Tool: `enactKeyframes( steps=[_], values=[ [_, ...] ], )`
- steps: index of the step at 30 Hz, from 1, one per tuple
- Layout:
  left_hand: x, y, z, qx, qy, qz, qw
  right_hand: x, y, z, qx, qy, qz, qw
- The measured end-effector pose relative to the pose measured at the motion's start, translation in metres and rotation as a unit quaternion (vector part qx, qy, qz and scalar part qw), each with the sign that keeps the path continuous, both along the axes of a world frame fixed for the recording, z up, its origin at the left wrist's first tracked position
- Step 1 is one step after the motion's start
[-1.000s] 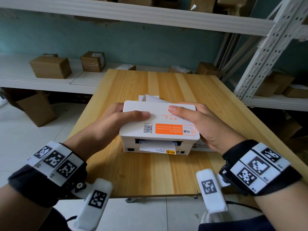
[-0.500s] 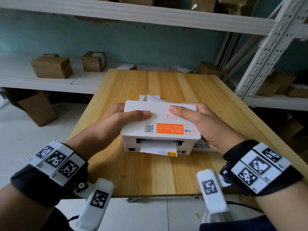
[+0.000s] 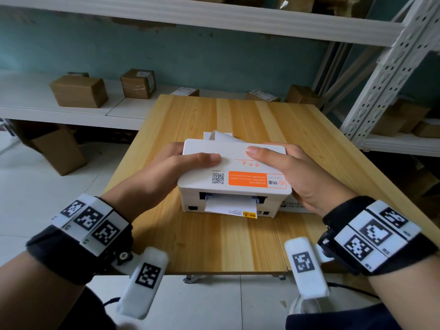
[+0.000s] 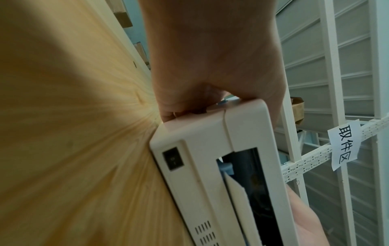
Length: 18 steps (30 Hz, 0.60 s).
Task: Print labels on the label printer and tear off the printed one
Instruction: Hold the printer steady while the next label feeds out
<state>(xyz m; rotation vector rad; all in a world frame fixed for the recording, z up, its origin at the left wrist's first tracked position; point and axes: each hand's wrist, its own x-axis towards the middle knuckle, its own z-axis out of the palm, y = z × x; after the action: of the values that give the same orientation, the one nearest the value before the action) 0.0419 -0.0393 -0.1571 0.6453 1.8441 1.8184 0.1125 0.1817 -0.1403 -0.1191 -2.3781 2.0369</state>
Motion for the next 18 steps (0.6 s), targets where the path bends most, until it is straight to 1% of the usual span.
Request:
enactKeyframes(
  steps=[18],
  values=[
    [-0.0008,0.0012,0.0000,-0.017,-0.001,0.024,1.000,-0.0013,0.0007,-0.0016,0.003,-0.003,-0.002,1.000]
  ],
)
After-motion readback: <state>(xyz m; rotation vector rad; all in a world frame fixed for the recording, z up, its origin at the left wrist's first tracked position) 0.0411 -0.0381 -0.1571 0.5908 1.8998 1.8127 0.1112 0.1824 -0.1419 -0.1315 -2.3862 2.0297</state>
